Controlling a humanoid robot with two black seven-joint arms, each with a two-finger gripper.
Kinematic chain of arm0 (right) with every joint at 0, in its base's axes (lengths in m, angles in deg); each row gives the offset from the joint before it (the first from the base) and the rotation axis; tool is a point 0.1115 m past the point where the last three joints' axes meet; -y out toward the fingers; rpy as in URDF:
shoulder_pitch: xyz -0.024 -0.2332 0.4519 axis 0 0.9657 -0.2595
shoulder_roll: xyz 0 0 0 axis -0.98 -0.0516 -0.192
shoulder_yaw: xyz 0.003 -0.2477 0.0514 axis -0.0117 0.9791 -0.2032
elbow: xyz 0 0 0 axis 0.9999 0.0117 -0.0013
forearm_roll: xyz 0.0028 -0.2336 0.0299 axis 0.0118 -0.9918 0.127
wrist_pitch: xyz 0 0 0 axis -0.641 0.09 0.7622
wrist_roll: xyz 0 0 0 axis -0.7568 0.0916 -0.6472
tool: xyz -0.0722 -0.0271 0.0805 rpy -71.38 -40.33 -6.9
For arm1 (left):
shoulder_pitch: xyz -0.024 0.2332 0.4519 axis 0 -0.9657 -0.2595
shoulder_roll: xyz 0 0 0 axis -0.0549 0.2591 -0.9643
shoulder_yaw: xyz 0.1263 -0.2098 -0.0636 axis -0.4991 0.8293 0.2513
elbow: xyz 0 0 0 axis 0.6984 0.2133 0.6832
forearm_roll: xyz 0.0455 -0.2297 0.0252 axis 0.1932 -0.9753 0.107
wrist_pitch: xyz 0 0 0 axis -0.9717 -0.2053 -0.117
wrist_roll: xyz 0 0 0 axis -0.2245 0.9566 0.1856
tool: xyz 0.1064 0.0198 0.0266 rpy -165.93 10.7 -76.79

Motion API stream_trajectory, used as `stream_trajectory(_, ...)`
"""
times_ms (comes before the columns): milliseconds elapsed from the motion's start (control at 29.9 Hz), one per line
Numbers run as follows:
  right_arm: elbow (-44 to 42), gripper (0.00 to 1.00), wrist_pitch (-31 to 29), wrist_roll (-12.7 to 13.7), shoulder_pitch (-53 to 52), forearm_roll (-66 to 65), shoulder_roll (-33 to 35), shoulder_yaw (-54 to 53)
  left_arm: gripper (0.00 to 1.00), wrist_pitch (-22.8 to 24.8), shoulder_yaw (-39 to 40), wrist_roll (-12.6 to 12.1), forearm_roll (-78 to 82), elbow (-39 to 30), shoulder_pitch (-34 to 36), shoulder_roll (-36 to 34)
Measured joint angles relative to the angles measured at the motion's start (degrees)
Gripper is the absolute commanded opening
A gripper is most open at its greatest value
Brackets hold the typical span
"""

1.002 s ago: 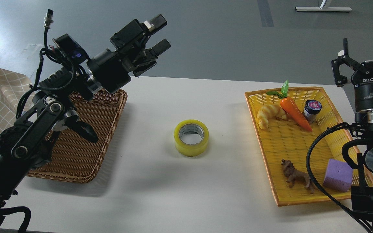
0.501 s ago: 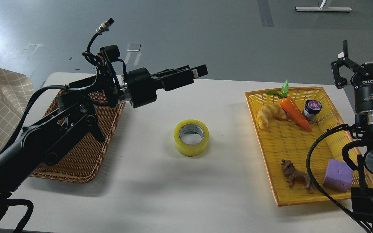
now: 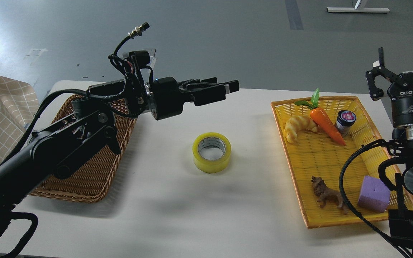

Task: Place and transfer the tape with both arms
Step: 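Swing the left gripper over toward the tape on the table, then lower the left gripper onto the tape roll and grasp its rim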

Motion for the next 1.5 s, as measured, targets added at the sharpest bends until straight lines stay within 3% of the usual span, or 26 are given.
stream_trajectory(501,0.1,1.0,-0.17,-0.05,-0.15,0.04,-0.06,0.17,0.98,-0.08,-8.75,-0.47,8.9,0.2,6.77,-2.65)
stream_trajectory(1002,0.18,1.0,-0.26,-0.08,0.12,0.04,-0.15,0.13,0.98,0.1,-17.43,-0.38,18.96,2.0,9.22,-4.32)
stream_trajectory(1504,-0.11,1.0,-0.3,-0.09,0.68,0.0,-0.28,0.4,0.98,1.92,-23.35,-1.95,21.01,10.68,11.68,-1.42)
